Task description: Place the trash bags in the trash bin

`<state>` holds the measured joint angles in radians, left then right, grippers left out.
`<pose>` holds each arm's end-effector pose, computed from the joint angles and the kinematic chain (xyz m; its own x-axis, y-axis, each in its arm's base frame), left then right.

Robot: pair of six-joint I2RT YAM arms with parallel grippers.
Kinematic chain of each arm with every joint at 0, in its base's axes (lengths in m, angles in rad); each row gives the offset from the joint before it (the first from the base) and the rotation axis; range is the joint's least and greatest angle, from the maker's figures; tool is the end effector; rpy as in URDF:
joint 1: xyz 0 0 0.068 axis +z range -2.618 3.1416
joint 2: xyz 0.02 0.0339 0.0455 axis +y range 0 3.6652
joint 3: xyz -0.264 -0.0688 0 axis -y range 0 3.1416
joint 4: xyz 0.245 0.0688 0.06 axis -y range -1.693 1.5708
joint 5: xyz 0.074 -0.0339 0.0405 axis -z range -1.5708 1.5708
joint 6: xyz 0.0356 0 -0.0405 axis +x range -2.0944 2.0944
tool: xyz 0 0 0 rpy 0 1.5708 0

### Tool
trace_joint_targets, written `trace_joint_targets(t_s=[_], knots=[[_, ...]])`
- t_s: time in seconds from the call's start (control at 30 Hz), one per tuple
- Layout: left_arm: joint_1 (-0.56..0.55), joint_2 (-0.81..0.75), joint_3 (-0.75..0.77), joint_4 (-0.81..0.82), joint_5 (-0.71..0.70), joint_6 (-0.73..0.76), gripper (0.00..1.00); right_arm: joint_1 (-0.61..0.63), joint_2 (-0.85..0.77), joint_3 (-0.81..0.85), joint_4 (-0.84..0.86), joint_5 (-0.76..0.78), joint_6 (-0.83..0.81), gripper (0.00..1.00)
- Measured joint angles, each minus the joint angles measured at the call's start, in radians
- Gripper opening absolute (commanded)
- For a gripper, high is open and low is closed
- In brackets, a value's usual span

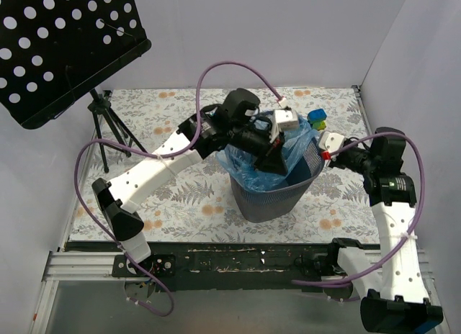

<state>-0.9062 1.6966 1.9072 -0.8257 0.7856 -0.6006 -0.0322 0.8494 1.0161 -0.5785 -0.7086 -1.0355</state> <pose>0.2029 -0.2998 0.4281 -0.8094 0.3853 -0.4431 0.5519 0.2413 -0.7982 0.1705 0.0177 0.3711 0.2876 -0.6627 -0.6915 -0.6357 0.4080 -0.6553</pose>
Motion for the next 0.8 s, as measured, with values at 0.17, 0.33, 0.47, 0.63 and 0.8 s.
trace_joint_targets(t_s=[0.17,0.33,0.47,0.63,0.8], knots=[[-0.16,-0.006,0.029,-0.044,-0.081,0.097,0.0,0.0,-0.105,-0.012,-0.014,0.02,0.001,0.01],[-0.223,-0.012,0.026,-0.062,-0.188,0.167,0.0,0.0,-0.152,0.024,-0.195,0.024,0.008,0.01],[-0.212,-0.032,0.014,-0.06,-0.275,0.197,0.0,0.0,-0.238,-0.059,-0.288,-0.034,0.039,0.01],[-0.208,-0.064,0.009,-0.066,-0.34,0.23,0.0,0.0,-0.325,-0.19,-0.237,-0.108,0.284,0.01],[-0.208,-0.14,-0.057,-0.078,-0.391,0.266,0.0,0.0,-0.27,-0.204,-0.146,-0.151,0.483,0.01]])
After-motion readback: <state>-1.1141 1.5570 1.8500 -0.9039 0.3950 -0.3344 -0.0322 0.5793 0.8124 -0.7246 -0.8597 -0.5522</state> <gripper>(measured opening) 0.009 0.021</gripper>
